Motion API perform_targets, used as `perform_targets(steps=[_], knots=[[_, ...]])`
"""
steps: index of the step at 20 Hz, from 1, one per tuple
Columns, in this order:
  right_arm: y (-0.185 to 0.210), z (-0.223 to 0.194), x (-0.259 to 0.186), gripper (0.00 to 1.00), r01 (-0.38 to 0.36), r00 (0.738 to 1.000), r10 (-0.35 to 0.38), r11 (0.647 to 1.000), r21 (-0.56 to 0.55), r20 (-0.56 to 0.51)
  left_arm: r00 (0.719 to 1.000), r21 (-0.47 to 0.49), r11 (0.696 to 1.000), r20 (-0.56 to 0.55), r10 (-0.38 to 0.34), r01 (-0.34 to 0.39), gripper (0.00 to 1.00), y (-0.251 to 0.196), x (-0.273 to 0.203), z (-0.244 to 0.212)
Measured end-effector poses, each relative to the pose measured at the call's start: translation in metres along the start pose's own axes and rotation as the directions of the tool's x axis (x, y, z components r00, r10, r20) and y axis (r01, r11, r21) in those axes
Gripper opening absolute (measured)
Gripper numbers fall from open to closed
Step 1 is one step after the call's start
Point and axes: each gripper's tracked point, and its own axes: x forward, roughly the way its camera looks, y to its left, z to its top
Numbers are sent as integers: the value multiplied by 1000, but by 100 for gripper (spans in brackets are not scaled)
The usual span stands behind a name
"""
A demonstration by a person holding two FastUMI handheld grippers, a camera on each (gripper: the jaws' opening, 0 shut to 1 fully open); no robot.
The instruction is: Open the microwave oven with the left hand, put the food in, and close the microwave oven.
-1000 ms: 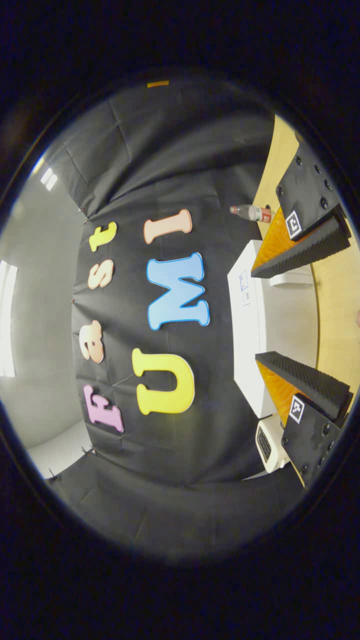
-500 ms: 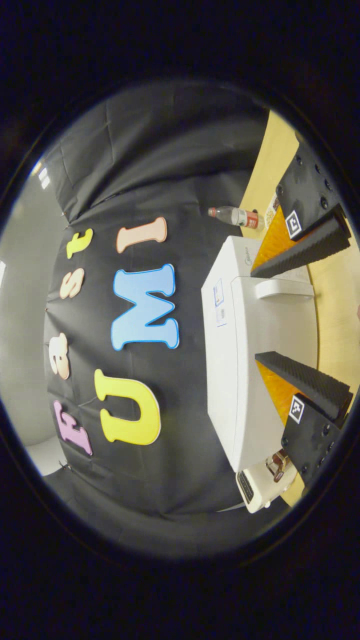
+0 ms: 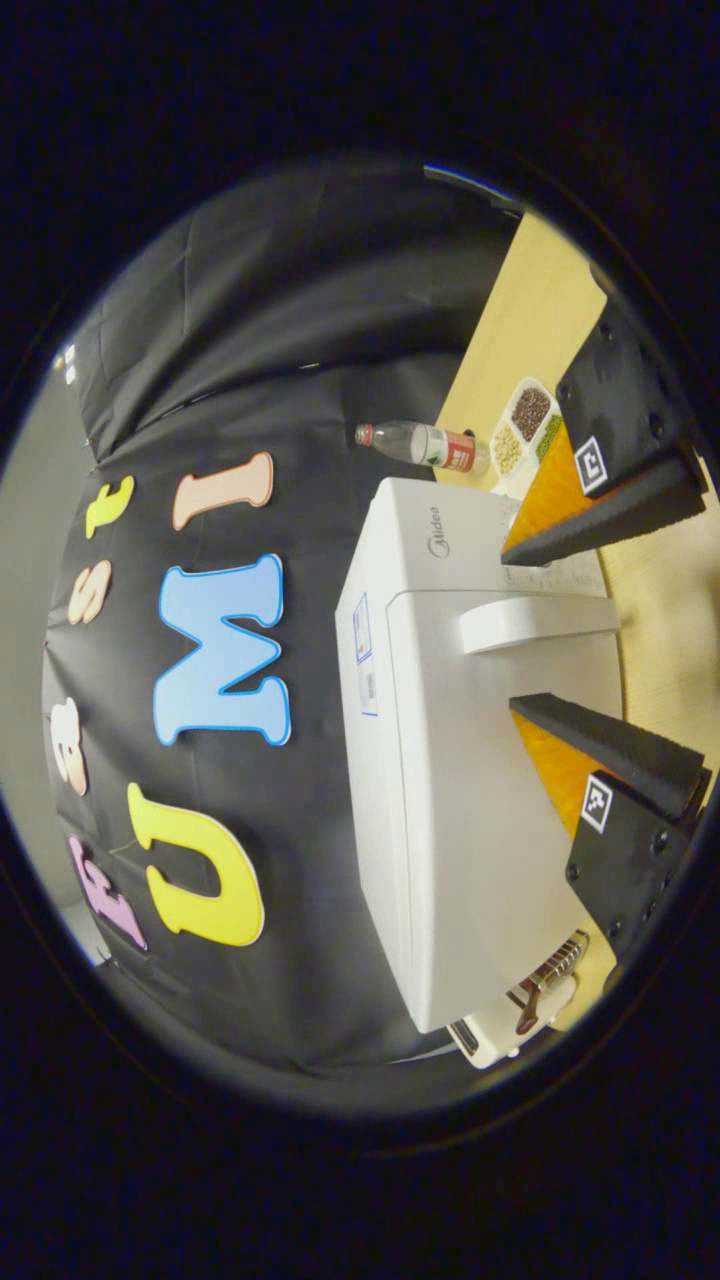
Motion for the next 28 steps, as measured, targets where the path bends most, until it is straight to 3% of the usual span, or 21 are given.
perform_targets(steps=[4, 7, 8, 9, 10, 13, 15, 16, 18, 23, 25, 26, 28], knots=[[-17, -7, -6, 95, 35, 999, -35, 999, -3, -20, 999, 7, 1000, 22, 24, -24, 58, 1, 7, 6], [-29, -6, -8, 96, 50, 999, -50, 999, 8, -21, 1000, 9, 1000, 20, 23, -23, 51, -4, 11, 7], [-33, -5, -9, 95, 52, 998, -52, 999, 12, -19, 1000, 12, 1000, 13, 27, -27, 36, -3, 9, 8], [-36, -4, -9, 95, 53, 998, -53, 998, 14, -16, 1000, 7, 1000, 5, 28, -28, 39, -2, 8, 8], [-40, -4, -10, 96, 55, 998, -55, 998, 16, -11, 1000, -4, 1000, 0, 28, -28, 30, -4, 6, 8], [-51, -1, -15, 96, 56, 998, -56, 998, 25, -3, 1000, 7, 1000, -23, 13, -13, 18, -4, 6, 9], [-57, -1, -16, 95, 53, 999, -53, 998, 31, 3, 999, 0, 1000, -39, 6, -6, 16, -4, 3, 8], [-59, -1, -16, 96, 49, 999, -49, 998, 35, 5, 998, -16, 1000, -66, 15, -16, 19, -4, -5, 3], [-61, -2, -14, 95, 31, 999, -31, 998, 47, 5, 999, -2, 1000, -28, 23, -23, 16, -5, -29, 3], [-47, 1, -8, 95, -76, 997, 74, 994, 76, 27, 999, 8, 1000, -35, 18, -18, 16, -2, -79, -9], [-39, 0, -8, 95, -133, 991, 131, 987, 86, 33, 999, 20, 999, -38, 38, -37, 12, 2, -101, -12], [-36, -3, -7, 95, -161, 987, 158, 983, 85, 35, 998, 25, 998, -39, 53, -52, 19, 5, -114, -15], [-33, -2, -8, 95, -214, 976, 211, 973, 87, 45, 995, 30, 996, -41, 89, -88, 16, 13, -139, -21]])
